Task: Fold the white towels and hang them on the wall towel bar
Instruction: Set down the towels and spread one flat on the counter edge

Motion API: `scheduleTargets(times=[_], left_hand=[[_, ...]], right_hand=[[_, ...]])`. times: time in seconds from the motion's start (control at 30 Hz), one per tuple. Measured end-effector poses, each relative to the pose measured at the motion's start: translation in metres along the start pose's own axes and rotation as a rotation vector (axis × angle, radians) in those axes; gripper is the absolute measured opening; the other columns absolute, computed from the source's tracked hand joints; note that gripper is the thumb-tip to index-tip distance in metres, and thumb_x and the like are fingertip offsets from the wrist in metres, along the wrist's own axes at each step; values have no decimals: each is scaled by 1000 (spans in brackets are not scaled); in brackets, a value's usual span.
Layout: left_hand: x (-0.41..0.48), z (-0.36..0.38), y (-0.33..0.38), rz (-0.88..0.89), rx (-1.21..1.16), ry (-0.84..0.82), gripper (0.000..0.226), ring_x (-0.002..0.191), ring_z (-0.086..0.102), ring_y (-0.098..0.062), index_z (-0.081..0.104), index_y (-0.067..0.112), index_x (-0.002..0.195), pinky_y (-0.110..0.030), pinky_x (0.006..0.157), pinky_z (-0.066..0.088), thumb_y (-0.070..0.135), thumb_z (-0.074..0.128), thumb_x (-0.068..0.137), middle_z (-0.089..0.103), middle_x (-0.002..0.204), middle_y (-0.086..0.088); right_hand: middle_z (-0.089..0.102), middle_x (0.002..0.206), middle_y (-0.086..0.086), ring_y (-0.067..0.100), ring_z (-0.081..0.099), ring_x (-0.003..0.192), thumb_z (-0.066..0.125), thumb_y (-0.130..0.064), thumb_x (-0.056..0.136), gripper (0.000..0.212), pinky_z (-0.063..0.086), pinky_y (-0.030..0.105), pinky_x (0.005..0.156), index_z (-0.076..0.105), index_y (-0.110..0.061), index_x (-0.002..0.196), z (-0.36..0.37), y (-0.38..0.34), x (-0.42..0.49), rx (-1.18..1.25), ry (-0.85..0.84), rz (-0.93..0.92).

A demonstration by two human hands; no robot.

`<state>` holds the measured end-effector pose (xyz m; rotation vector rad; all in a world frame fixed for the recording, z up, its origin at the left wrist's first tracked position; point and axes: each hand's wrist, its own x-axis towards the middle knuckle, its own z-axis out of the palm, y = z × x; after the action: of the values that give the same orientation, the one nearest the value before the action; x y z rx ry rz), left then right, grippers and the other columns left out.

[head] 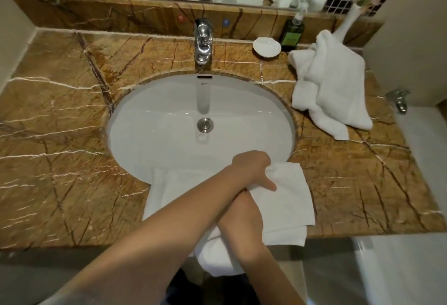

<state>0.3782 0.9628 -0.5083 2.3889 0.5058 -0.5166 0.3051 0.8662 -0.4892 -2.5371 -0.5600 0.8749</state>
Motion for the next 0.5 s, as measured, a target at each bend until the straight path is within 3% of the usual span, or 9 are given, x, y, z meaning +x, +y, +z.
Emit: scheduleTargets(times=[0.07, 0.13, 0.27, 0.37, 0.43, 0.5], left_hand=[[-8, -2, -2, -13, -16, 116, 34, 76, 47, -18, 48, 17, 70, -27, 52, 28, 41, 71, 76, 43, 71, 5], [-18, -8, -7, -42, -142, 183, 32, 72, 42, -16, 49, 17, 64, -26, 52, 29, 34, 72, 76, 37, 64, 7], [-48, -32, -23, -137, -662, 375, 36, 65, 44, -19, 46, 18, 60, -31, 62, 36, 27, 78, 74, 44, 70, -5], [-84, -58, -37, -197, -1201, 539, 26, 84, 67, -33, 66, -4, 88, -41, 75, 53, 18, 75, 79, 67, 88, -22], [-111, -71, -49, -190, -1457, 637, 27, 90, 69, -32, 65, -2, 101, -42, 79, 56, 16, 72, 82, 71, 97, -18], [-136, -73, -63, -174, -1556, 783, 20, 92, 70, -28, 66, 7, 103, -39, 78, 58, 15, 69, 85, 72, 99, -13]], right_hand=[[57, 86, 1, 18, 54, 75, 55, -15, 86, 21, 41, 24, 66, 54, -14, 108, -3, -2, 1, -10, -6, -44], [60, 93, 0, 17, 60, 85, 55, -18, 88, 19, 41, 23, 70, 55, -17, 106, -7, -4, -1, -26, -9, -138], [60, 96, -11, 12, 60, 92, 49, -11, 85, 25, 43, 24, 68, 57, -27, 103, -24, -13, -1, -11, 17, -357], [61, 98, -14, 7, 56, 92, 54, -7, 82, 31, 40, 25, 67, 61, -30, 102, -44, -24, -3, -74, 106, -555], [63, 96, -11, 11, 57, 89, 58, -8, 80, 31, 38, 27, 65, 63, -31, 100, -57, -31, -3, -132, 178, -673], [62, 90, -7, 17, 57, 83, 62, 0, 73, 36, 41, 31, 61, 65, -27, 96, -69, -36, 1, -187, 179, -775]])
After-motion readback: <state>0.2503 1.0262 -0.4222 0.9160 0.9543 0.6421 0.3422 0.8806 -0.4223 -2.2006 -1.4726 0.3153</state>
